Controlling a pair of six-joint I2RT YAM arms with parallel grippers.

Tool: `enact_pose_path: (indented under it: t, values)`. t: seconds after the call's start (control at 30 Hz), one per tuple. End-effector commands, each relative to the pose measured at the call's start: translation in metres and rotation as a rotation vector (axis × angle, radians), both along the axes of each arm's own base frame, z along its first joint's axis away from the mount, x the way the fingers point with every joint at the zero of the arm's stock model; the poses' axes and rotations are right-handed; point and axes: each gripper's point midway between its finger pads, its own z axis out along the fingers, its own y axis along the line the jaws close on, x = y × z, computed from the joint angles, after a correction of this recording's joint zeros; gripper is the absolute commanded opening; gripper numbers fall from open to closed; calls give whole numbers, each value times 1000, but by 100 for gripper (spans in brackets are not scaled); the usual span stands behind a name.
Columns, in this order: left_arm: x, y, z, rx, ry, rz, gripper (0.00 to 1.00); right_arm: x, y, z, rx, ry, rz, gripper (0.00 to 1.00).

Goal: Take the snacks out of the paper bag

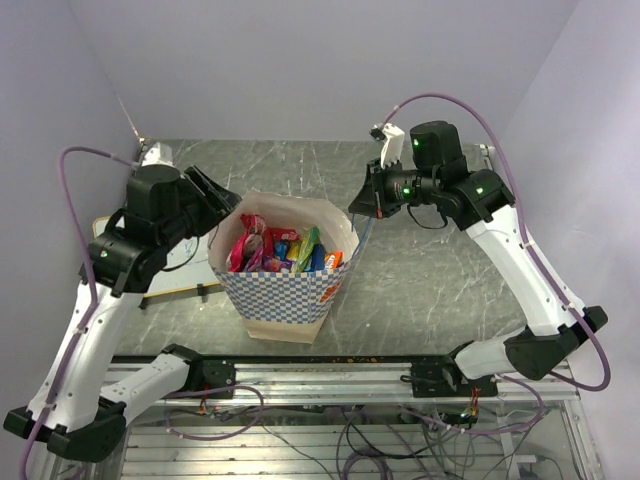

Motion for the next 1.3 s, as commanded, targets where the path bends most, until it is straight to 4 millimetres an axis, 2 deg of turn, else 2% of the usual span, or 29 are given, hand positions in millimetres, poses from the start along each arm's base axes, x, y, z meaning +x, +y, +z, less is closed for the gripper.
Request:
enact_pose_path:
  t: [0.0,0.17,0.3,0.57,0.67,0.83,0.97,1.1,1.27]
  values:
    - [-16,33,12,110,16,105,66,5,2,30,51,-116,-4,0]
    - [-34,73,15,303,96,195,79,6,2,31,52,-122,-9,0]
    - [-39,91,21,415,109,221,86,8,3,27,40,-119,-11,0]
    - [-30,96,-7,512,268,251,93,10,9,26,10,-139,-3,0]
    - [-24,94,-12,501,244,238,93,10,10,24,3,-138,-3,0]
    - [-4,91,-31,461,289,167,79,11,11,22,-6,-140,-1,0]
    - [8,99,-40,469,326,174,64,12,11,21,-12,-141,-5,0]
    - [20,105,-42,455,311,166,61,13,9,21,-19,-149,-14,0]
    - [43,94,-35,401,267,94,36,15,6,26,-25,-165,-27,0]
